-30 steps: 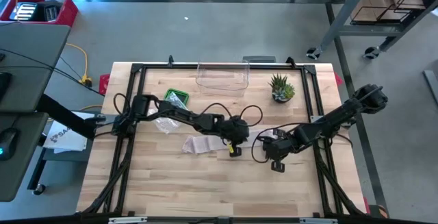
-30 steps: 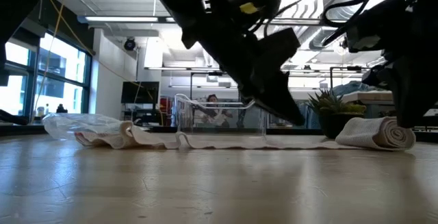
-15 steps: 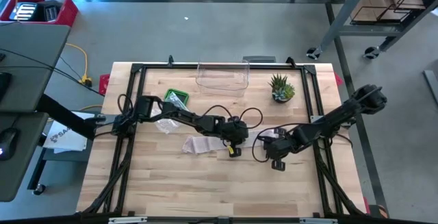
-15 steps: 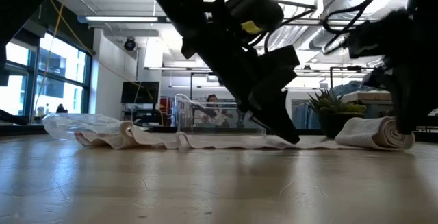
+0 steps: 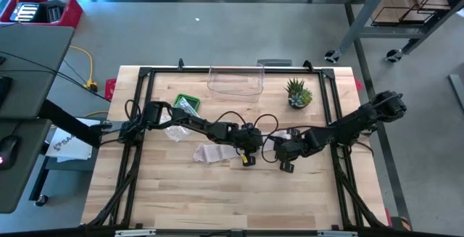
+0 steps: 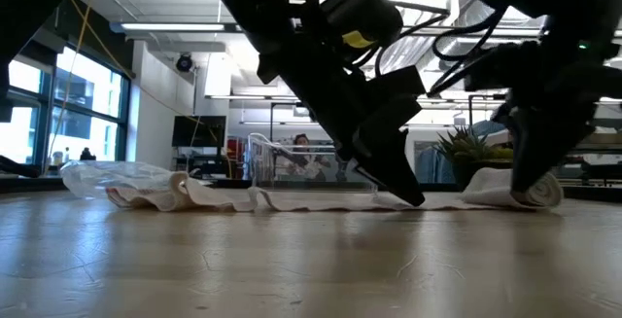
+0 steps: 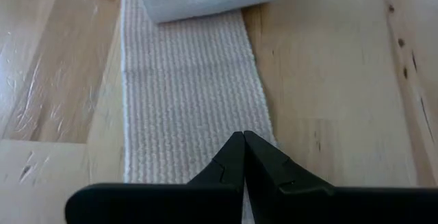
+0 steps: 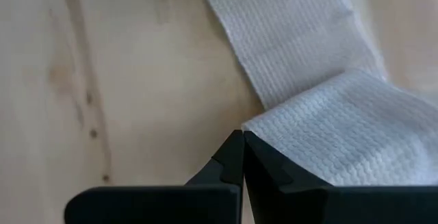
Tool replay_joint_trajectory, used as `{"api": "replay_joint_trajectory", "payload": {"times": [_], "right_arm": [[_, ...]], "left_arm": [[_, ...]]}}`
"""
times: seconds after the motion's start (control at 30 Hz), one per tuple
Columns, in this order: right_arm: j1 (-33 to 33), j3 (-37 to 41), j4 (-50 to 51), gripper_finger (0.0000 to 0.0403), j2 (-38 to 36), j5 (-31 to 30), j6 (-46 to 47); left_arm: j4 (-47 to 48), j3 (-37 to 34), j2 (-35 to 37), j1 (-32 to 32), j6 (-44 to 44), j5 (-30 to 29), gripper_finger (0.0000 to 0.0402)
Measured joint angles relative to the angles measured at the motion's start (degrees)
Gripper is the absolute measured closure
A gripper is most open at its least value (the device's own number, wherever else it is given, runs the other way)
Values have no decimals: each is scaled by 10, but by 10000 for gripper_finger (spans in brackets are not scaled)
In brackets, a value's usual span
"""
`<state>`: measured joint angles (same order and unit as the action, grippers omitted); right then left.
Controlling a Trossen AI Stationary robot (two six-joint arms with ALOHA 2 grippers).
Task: Roll bandage
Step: Roll the bandage
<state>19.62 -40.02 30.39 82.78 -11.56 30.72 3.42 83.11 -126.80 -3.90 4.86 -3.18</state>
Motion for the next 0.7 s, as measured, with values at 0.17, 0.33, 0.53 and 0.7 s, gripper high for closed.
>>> {"api": "replay_joint_trajectory", "payload": {"times": [0.17,0.33,0.53,0.7], "right_arm": [[-11,-11,1,403,0,45,-49],[5,-12,6,403,0,69,-46],[15,-12,-2,403,-25,33,2],[14,-12,39,403,-44,6,9]], "left_arm": [[0,0,0,0,0,0,401],[2,0,0,0,0,0,401],[-6,0,19,3,-13,-46,401],[-31,1,22,15,-39,-45,401]]}}
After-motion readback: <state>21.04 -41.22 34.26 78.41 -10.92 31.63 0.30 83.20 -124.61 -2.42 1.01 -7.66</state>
